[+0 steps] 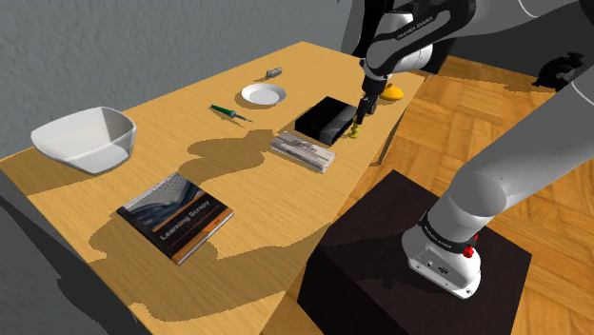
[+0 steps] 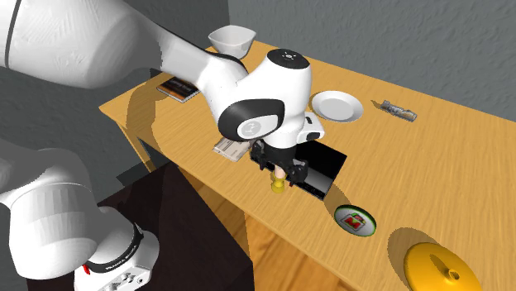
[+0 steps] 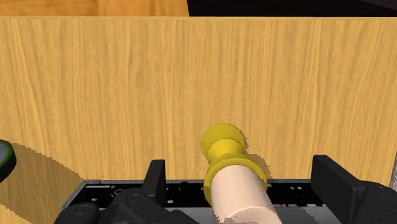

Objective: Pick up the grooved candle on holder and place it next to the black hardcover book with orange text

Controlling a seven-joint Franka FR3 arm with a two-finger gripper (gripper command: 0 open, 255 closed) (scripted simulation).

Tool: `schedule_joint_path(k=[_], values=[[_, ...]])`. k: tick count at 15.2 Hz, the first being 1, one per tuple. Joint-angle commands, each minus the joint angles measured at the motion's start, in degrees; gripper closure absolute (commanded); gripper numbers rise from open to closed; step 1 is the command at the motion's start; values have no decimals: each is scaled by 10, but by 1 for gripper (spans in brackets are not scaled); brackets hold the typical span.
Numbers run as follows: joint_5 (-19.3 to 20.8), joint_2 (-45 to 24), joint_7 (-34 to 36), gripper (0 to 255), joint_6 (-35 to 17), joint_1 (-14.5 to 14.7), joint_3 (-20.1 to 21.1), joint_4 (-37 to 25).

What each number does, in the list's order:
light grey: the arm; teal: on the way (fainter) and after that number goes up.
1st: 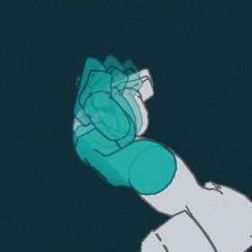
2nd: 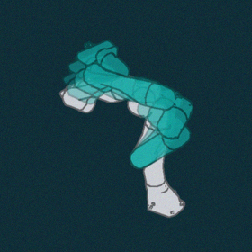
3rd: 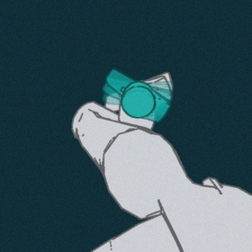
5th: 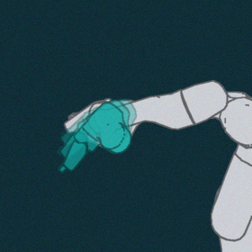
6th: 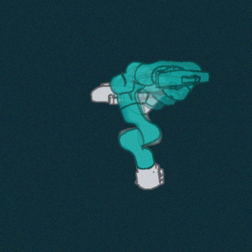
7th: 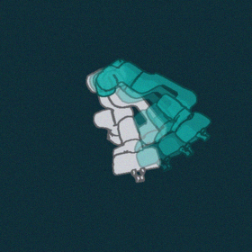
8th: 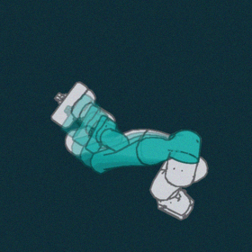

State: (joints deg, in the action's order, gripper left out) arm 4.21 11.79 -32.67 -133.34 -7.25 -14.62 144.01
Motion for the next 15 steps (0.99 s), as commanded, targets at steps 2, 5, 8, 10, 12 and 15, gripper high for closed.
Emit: schedule_joint_path(k=[2,5,8,10,12,15], values=[[0,0,0,255,0,0,0,0],[0,0,0,255,0,0,0,0],[0,0,0,255,0,0,0,0],[0,0,0,255,0,0,0,0],[2,11,2,255,17,-1,1,-7],[4,25,4,255,43,-1,3,-18]])
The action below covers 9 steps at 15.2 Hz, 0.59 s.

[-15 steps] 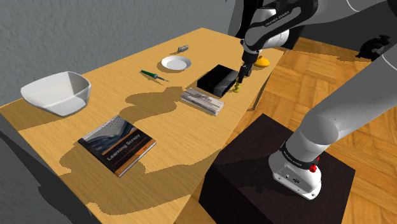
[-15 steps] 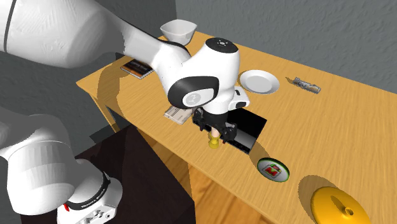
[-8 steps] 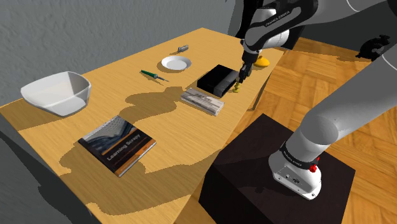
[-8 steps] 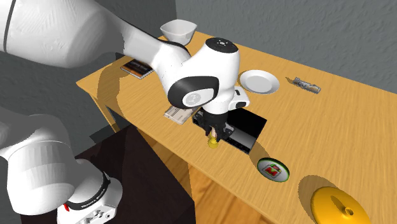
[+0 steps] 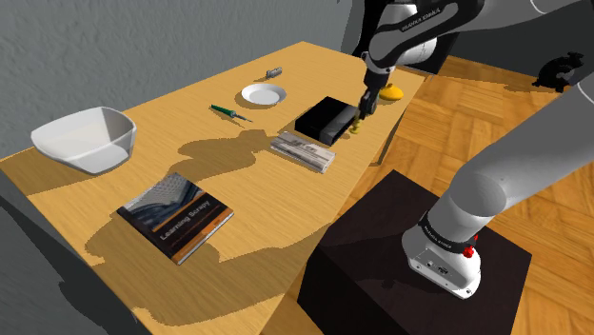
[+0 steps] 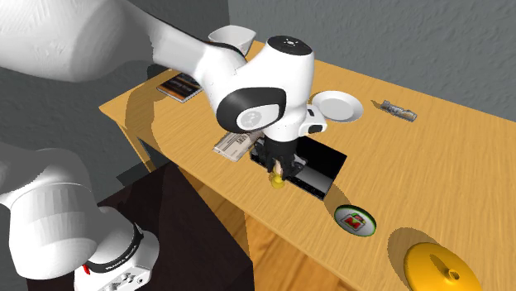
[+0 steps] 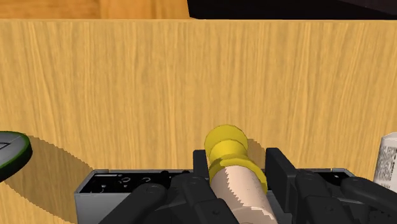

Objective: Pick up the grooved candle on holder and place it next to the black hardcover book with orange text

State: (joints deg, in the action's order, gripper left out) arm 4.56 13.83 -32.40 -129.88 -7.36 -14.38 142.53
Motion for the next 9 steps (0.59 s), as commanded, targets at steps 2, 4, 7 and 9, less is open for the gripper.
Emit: schedule_joint_path(k=[2,4,7,9], values=[[2,14,2,255,26,0,2,-12],[3,22,3,255,43,-1,4,-21],[4,33,5,255,68,-1,6,-35],[4,40,5,255,85,-1,7,-45]])
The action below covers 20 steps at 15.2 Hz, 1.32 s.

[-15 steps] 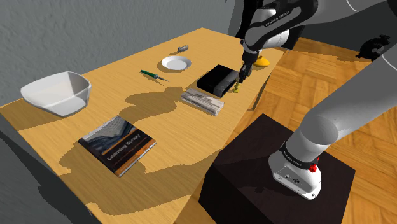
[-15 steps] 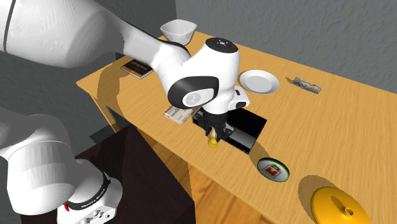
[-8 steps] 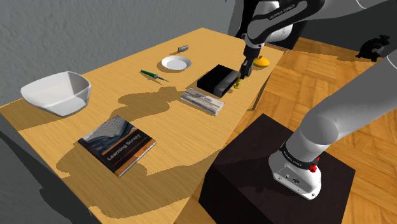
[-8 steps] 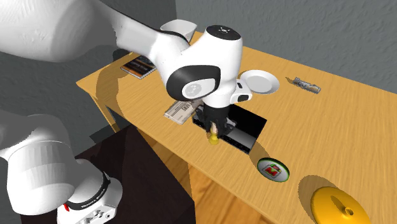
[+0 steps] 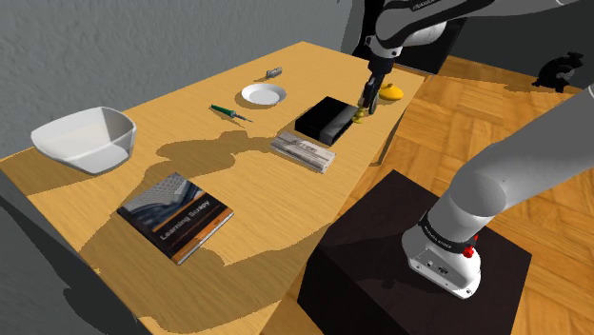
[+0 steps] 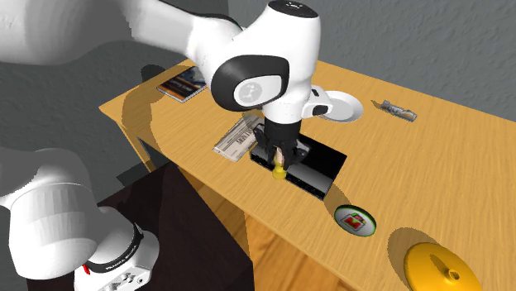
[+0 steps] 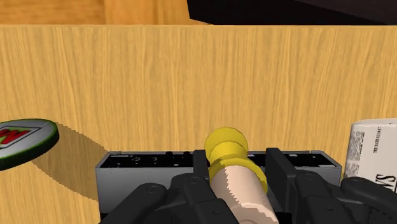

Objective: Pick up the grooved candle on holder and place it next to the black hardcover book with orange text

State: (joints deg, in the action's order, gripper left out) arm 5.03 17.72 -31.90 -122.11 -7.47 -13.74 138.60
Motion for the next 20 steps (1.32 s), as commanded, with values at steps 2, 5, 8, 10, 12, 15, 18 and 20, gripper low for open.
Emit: schedule_joint_path(k=[2,5,8,10,12,15,18,20], values=[[0,7,1,255,23,0,2,-16],[0,16,2,255,48,0,4,-32],[0,23,2,255,72,1,6,-50],[0,26,2,255,88,1,7,-62],[0,30,3,255,104,1,8,-74],[0,34,3,255,128,1,10,-94],[-1,36,3,255,151,2,11,-115],[-2,37,2,255,167,2,12,-129]])
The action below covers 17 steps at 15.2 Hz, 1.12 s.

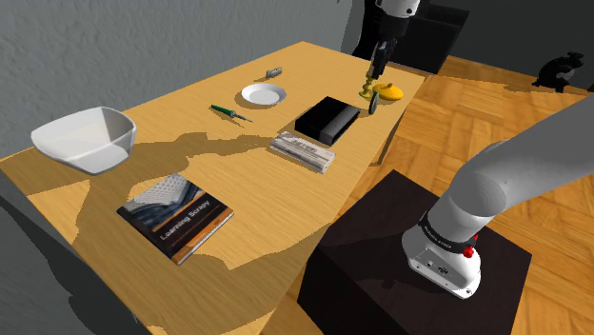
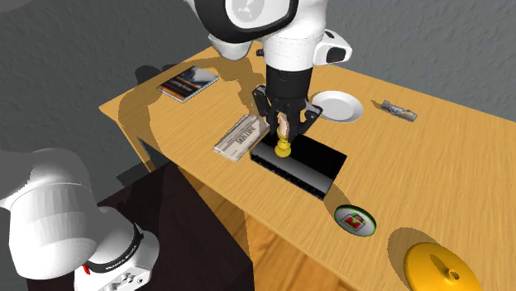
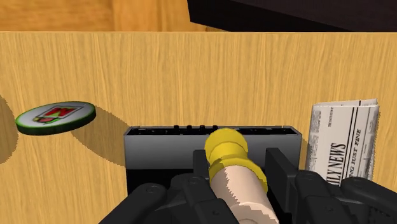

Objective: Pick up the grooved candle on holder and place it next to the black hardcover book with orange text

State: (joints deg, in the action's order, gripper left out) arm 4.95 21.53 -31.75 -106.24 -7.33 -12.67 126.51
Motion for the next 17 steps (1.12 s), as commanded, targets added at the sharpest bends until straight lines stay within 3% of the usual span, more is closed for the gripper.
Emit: schedule_joint_path(k=[1,4,17], values=[[-1,0,1,255,16,1,2,-16],[-2,0,1,255,32,1,2,-31],[-52,111,176,255,52,62,139,64]])
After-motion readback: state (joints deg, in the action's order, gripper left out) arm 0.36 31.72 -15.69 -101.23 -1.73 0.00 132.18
